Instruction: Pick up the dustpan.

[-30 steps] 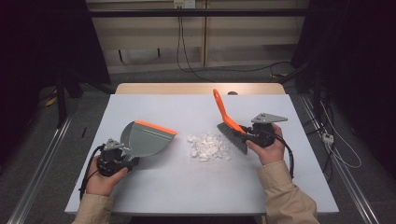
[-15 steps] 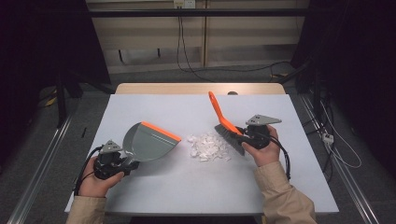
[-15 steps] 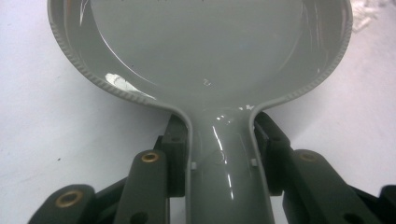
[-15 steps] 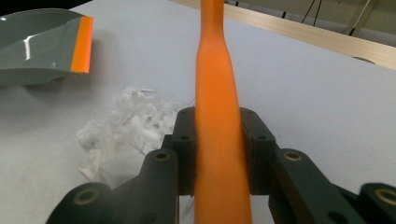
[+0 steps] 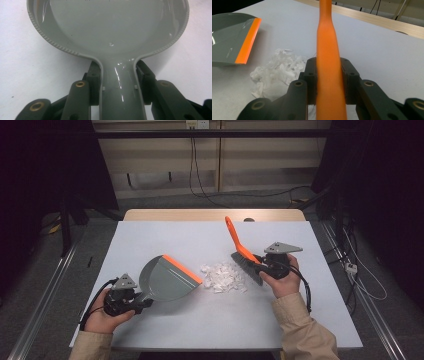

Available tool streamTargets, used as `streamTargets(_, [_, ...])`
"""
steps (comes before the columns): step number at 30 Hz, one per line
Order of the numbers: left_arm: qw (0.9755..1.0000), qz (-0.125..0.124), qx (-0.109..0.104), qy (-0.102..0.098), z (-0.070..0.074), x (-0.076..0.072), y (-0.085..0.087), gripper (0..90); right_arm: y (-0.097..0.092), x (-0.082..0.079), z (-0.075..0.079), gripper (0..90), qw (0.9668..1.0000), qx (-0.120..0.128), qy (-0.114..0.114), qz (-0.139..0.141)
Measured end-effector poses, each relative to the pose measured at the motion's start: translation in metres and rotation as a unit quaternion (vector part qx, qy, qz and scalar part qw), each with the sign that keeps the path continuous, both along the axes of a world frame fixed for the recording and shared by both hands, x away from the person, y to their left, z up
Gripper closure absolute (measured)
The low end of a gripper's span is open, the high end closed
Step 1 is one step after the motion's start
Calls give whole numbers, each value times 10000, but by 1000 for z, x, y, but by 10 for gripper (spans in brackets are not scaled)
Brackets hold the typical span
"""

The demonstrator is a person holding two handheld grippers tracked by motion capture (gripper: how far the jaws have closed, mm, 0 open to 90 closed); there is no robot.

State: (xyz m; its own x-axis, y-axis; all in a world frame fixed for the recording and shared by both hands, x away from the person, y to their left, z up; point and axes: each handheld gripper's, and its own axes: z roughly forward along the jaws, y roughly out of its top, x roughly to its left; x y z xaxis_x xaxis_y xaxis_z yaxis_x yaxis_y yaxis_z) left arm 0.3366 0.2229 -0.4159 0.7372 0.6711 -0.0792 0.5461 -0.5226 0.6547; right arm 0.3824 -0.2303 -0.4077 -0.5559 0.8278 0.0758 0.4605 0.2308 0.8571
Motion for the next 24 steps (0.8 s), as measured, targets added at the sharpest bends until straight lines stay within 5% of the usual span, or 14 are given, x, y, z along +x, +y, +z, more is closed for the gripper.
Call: streamTargets(24, [9986, -494, 120, 145, -4, -3, -7, 635, -2, 3, -2, 717, 9999, 41, 5, -149])
